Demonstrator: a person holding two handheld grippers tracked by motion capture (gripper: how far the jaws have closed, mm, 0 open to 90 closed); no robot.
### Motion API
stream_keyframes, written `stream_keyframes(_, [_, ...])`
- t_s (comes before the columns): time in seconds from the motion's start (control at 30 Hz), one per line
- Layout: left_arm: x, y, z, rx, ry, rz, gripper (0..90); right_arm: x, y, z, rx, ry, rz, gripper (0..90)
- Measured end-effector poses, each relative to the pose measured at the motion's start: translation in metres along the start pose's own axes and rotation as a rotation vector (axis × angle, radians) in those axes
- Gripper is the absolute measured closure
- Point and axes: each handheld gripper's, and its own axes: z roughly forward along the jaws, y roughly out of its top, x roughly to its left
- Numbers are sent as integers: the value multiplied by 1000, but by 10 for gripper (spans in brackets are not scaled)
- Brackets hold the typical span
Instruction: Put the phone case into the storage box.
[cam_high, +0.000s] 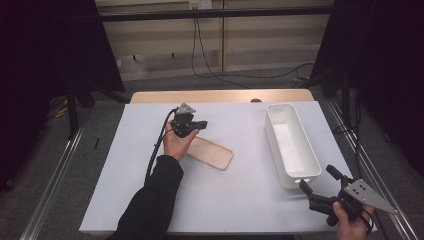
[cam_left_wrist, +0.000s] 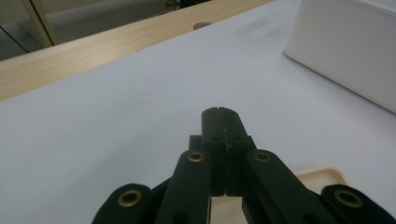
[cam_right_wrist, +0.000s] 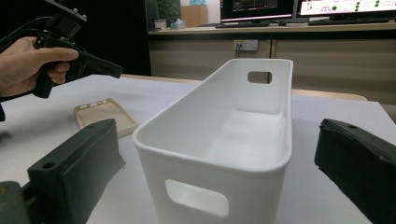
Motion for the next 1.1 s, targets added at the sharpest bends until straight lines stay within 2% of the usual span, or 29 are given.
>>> stream_keyframes(0.1, [1, 1, 1, 26, -9, -20, 900, 0, 0, 0, 0, 0, 0, 0])
stream_keyframes(0.27, [0, 2, 6, 97, 5, -2, 900, 0, 0, 0, 0, 1, 0, 0])
stream_keyframes(0.67, [7, -3, 17, 185, 35, -8, 900, 0, 0, 0, 3, 2, 1, 0])
stream_keyframes(0.83, [10, -5, 23, 239, 51, 3, 900, 0, 0, 0, 3, 2, 2, 0])
stream_keyframes(1.1, [13, -10, 28, 283, 66, 0, 900, -1, 0, 0, 2, 2, 3, 0])
